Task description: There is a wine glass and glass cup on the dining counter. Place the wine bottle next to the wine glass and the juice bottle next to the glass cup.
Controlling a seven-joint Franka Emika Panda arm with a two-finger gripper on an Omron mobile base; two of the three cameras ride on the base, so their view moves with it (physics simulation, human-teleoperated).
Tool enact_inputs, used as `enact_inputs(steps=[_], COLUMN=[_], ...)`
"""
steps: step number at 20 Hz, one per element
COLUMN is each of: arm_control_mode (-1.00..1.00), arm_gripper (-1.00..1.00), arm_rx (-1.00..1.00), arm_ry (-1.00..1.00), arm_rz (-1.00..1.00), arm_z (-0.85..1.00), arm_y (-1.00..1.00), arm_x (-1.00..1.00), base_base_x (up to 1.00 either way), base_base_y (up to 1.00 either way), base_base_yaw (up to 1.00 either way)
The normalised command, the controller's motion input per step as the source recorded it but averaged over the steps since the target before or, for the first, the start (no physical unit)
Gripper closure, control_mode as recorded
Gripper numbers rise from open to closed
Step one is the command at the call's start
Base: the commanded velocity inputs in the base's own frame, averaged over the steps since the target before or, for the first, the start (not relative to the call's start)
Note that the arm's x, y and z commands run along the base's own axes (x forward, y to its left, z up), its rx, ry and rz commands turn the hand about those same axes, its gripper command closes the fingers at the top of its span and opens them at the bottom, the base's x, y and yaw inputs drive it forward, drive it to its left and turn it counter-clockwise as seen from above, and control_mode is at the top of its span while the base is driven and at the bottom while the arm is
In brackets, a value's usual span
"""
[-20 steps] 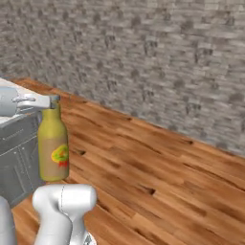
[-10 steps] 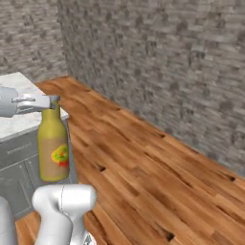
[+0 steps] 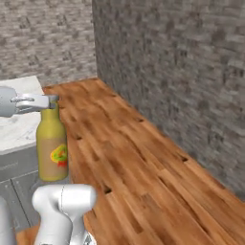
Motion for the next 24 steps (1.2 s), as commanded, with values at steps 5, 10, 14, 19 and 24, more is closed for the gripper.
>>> enact_inputs(steps=[5, 10, 14, 19, 24], arm_control_mode=[1.00, 1.00, 1.00, 1.00, 1.00], arm_gripper=[1.00, 1.00, 1.00, 1.00, 1.00], arm_rx=[0.00, 0.00, 0.00, 0.00, 0.00], arm_ry=[0.00, 0.00, 0.00, 0.00, 0.00], arm_rz=[0.00, 0.00, 0.00, 0.00, 0.00], arm_z=[0.00, 0.00, 0.00, 0.00, 0.00], arm_y=[0.00, 0.00, 0.00, 0.00, 0.00], arm_x=[0.00, 0.00, 0.00, 0.00, 0.00], base_base_x=[1.00, 1.00, 1.00, 1.00, 0.98], base_base_y=[-0.34, -0.19, -0.28, -0.56, -0.67], base_base_yaw=[0.39, 0.44, 0.44, 0.43, 0.46])
